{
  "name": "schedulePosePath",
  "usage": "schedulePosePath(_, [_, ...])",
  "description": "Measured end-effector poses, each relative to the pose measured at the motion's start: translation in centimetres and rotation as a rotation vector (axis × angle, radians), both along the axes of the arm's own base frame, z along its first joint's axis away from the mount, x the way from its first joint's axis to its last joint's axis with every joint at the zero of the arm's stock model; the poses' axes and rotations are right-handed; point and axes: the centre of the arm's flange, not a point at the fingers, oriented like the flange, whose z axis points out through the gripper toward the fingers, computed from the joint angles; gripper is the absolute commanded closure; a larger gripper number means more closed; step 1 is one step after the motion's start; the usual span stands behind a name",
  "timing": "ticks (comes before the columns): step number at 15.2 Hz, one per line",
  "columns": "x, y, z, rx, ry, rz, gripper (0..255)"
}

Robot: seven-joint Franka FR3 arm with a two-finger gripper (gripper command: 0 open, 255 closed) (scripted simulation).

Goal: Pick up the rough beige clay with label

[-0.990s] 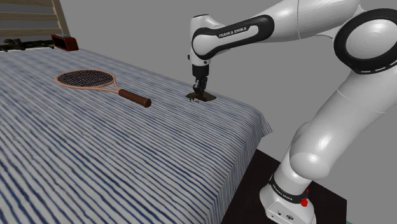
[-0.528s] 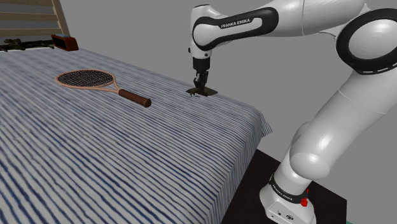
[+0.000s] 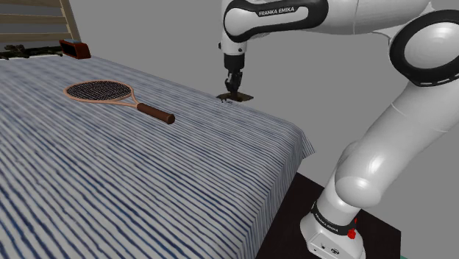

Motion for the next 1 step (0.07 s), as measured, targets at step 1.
schedulePosePath(1, [0.06, 0.01, 0.26, 0.0, 0.0, 0.0, 255])
